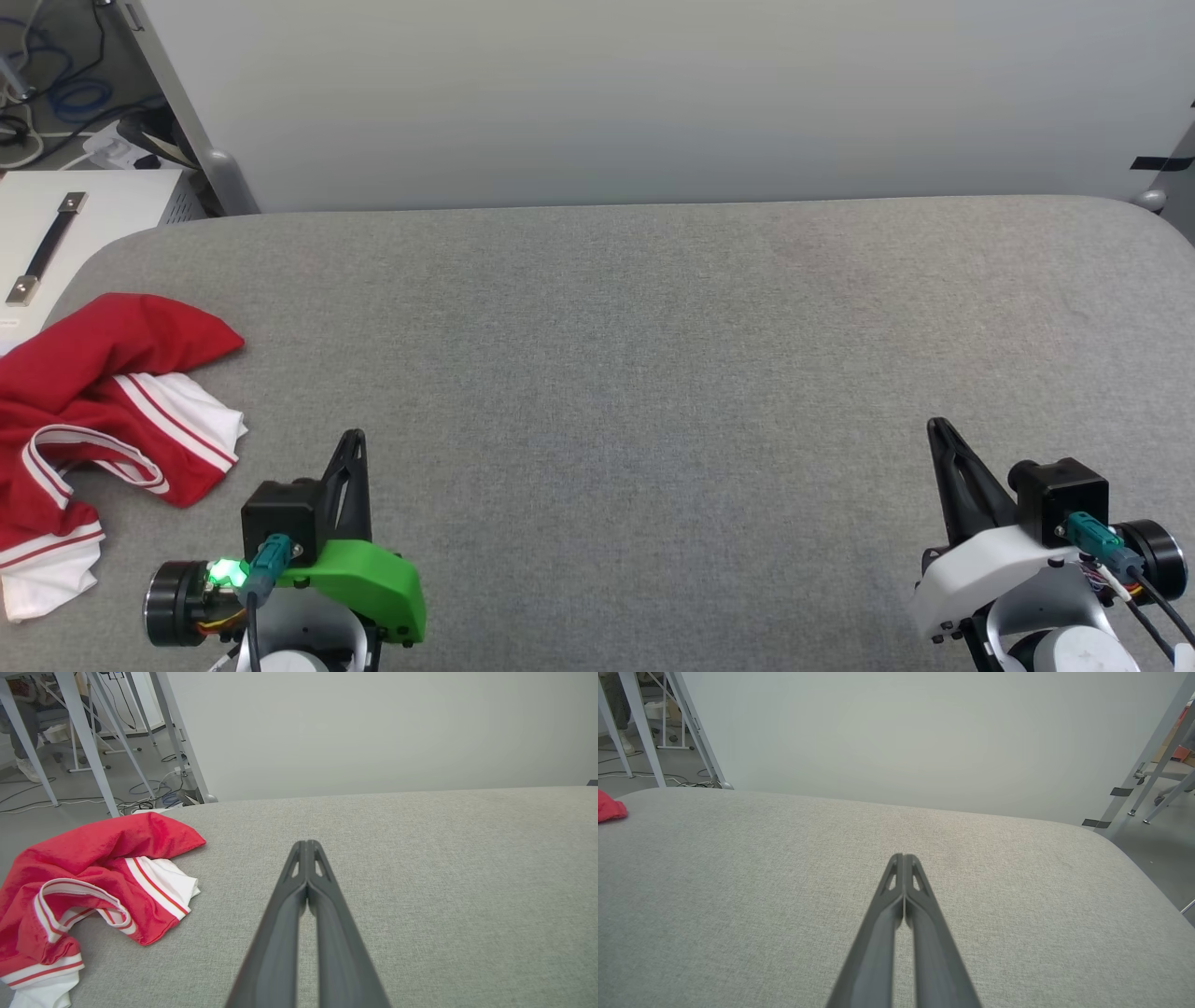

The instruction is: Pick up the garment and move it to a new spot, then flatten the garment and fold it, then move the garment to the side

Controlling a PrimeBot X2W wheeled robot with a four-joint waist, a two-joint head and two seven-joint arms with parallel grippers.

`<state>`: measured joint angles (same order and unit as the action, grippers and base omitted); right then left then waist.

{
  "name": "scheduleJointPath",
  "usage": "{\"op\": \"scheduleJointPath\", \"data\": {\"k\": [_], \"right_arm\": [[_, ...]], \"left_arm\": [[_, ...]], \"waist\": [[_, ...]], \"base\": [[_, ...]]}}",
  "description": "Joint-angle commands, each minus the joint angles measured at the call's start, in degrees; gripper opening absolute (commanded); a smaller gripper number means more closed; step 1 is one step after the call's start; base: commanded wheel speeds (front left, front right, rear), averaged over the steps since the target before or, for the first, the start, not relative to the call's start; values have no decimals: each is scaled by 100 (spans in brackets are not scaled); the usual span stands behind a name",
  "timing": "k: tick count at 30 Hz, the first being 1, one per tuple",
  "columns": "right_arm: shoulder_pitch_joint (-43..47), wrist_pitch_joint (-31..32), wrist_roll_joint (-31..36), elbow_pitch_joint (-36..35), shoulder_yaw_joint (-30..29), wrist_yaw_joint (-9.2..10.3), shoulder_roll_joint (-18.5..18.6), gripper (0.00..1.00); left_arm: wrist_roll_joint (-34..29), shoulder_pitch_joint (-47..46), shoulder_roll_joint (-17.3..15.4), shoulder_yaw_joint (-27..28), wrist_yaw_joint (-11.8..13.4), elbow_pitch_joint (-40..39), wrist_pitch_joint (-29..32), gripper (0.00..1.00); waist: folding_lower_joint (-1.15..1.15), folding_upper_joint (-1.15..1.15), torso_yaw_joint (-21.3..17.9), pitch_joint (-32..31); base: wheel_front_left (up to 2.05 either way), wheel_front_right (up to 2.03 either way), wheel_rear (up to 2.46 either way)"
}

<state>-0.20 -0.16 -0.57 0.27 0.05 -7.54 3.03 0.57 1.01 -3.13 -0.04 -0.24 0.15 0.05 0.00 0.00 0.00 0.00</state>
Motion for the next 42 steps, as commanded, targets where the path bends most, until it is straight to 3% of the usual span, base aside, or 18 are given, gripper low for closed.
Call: {"op": "scheduleJointPath", "data": {"k": [1,9,10,11,12,13,14,42], "right_arm": [[20,16,57,-27,-5,5,-15,0],[20,16,57,-27,-5,5,-15,0],[0,0,-2,1,0,0,0,100],[0,-2,-5,3,-1,0,1,0],[0,0,-4,2,0,0,1,100],[0,-3,-6,3,-1,0,2,0],[0,-4,-6,4,-1,0,2,100],[-26,-378,-362,-30,-87,1,-2,100]], "left_arm": [[-57,-101,25,4,24,-15,-5,0],[-57,-101,25,4,24,-15,-5,0],[1,2,-1,1,0,0,0,100],[3,5,-1,1,0,2,-2,0],[1,6,-1,-1,0,2,0,100],[3,6,-1,-1,0,4,-3,0],[4,6,-1,-2,0,7,-4,100],[347,12,6,-46,-65,258,-383,100]], "waist": [[0,0,0,0],[0,0,0,0],[0,0,0,0],[0,0,0,0],[0,0,0,0],[0,0,0,0],[0,0,0,0],[0,0,6,6]], "base": [[0,0,0],[0,0,0],[0,0,0],[0,0,0],[0,0,0],[0,0,0],[0,0,0],[0,0,0]]}}
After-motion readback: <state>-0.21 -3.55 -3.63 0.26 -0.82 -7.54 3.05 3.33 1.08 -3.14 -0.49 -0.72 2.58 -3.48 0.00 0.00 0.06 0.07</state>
